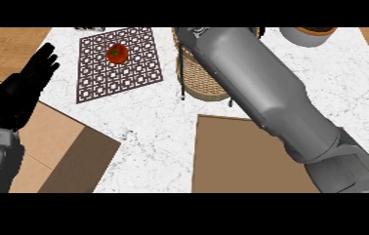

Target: Pick the cupcake from the tray and place it in the tiered basket

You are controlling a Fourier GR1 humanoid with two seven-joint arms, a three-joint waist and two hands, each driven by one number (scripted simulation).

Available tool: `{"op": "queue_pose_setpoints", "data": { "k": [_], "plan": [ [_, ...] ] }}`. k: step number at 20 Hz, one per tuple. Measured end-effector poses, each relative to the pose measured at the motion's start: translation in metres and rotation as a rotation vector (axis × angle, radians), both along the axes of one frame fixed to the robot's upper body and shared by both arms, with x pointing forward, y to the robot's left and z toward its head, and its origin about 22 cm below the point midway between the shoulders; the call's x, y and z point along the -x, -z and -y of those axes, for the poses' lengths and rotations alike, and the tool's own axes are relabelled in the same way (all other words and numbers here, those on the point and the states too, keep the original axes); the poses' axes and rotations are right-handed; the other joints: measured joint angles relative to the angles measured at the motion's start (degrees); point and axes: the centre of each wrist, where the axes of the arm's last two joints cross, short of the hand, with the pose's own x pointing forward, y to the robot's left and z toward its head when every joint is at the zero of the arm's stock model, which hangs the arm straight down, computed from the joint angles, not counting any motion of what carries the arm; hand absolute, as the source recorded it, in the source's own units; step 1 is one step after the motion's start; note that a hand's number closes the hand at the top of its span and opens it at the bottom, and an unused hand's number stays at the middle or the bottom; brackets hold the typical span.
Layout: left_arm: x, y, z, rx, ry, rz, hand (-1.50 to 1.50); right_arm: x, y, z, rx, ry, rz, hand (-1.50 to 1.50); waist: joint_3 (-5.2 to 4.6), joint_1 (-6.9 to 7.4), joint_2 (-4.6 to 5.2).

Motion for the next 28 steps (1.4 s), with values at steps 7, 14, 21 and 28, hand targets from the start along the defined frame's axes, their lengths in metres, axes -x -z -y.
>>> {"op": "queue_pose_setpoints", "data": {
  "k": [7, 14, 21, 28],
  "plan": [
    [0.003, 0.001, -0.003, -0.002, -0.010, 0.008, 0.00, -0.012, -0.019, 0.001, 0.148, 0.000, -0.072, 1.50, 0.06, -0.52, -0.03],
    [0.006, 0.002, -0.007, 0.008, -0.007, 0.012, 0.00, -0.024, -0.020, 0.006, 0.206, 0.009, -0.196, 1.50, 0.24, -0.91, 0.07],
    [0.009, 0.002, -0.009, 0.003, -0.019, 0.011, 0.00, -0.041, -0.002, 0.023, 0.100, 0.144, -0.457, -1.50, 0.28, -1.40, 0.10],
    [0.012, 0.006, -0.012, 0.003, -0.025, 0.018, 0.00, -0.046, -0.003, 0.029, -0.042, 0.200, -0.475, -1.50, 0.38, -1.96, -0.20]
  ]
}}
